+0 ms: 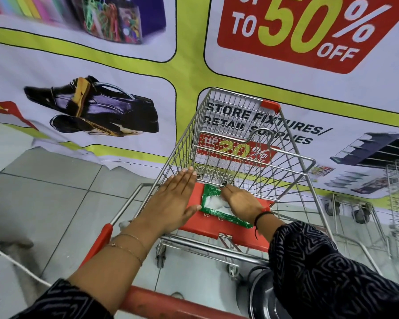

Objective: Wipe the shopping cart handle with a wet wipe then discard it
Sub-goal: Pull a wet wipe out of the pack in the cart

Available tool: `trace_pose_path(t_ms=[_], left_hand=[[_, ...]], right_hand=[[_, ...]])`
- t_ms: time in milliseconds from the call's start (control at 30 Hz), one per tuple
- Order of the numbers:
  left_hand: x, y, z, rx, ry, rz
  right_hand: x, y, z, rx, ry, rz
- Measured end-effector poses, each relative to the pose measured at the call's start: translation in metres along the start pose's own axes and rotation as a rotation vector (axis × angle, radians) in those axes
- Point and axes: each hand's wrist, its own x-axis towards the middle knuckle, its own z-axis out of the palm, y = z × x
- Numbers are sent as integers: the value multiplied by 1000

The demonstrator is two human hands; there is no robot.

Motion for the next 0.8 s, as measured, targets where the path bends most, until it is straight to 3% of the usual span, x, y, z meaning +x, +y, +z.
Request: trace_pose_path(t_ms=[233,433,667,800], left_hand=[[1,0,0,4,-22,2],[1,-1,2,13,-34,1],[2,-1,3,22,-45,10],[3,-2,5,24,-55,11]], right_hand=[[6,-10,3,-40,-139,-28],[12,-16,3,-55,-98,-52],[8,-2,8,64,23,-24],[-1,0,-4,54,246,-128]])
